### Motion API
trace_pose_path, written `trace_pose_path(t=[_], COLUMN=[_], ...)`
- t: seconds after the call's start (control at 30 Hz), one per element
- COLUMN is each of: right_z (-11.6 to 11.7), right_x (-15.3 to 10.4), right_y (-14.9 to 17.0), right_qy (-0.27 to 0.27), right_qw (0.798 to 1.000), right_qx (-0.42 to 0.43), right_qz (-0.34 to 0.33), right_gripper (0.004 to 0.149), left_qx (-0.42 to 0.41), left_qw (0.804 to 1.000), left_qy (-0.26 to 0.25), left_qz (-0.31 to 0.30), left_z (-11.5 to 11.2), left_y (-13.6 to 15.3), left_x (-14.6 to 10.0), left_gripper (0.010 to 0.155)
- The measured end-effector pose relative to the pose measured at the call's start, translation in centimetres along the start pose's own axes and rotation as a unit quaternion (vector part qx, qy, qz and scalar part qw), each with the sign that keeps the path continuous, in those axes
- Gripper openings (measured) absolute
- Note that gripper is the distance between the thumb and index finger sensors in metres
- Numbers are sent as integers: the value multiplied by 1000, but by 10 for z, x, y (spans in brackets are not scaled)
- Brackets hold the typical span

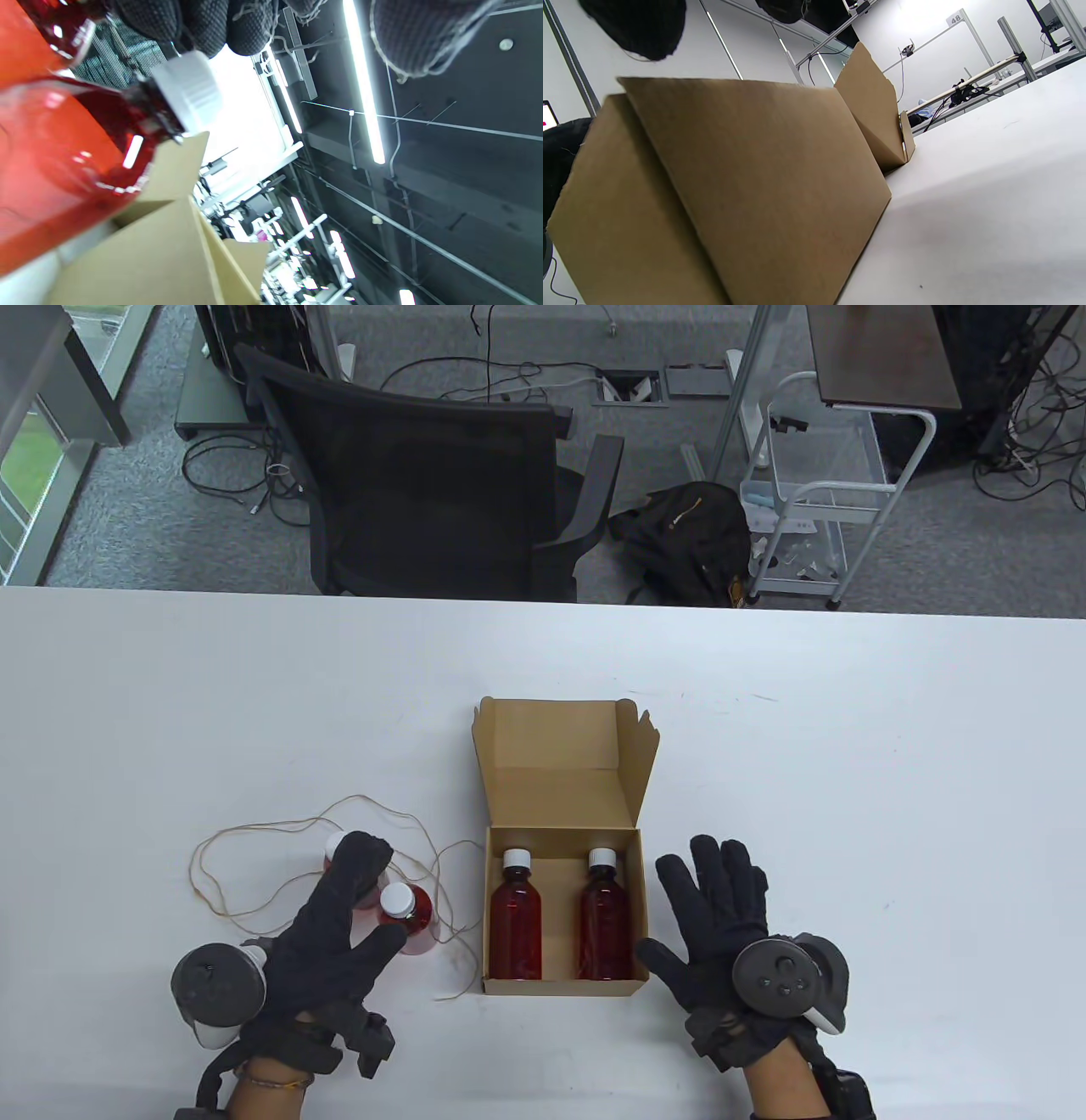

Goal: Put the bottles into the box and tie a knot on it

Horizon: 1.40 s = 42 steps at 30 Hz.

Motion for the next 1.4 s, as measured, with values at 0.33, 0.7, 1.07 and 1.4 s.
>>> trace_pose_path(t=[0.33,0.7,1.07,1.4], right_z=[1,-1,-2,-10], right_x=[1,1,2,4], right_y=[2,5,12,11], right_qy=[-6,-3,-5,7], right_qw=[1000,1000,999,999], right_qx=[7,15,34,39], right_qz=[13,22,38,31], right_gripper=[84,84,83,82], left_qx=[13,-37,62,81], left_qw=[996,979,969,989], left_qy=[54,135,183,96], left_qz=[76,146,154,75], left_z=[-25,-47,-58,-23], left_y=[28,58,51,-56], left_x=[5,4,8,36], left_gripper=[92,94,100,98])
Point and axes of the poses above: the tracker on the back of each hand, its own y axis roughly to the little-finger side, its own x axis roughly from the wrist to the fingertips, z = x × y, the point moved 4 cm from there along x, roughly from the wrist to the fingertips, and after that the axes turned 9 degrees about y, right-handed, at the moved point
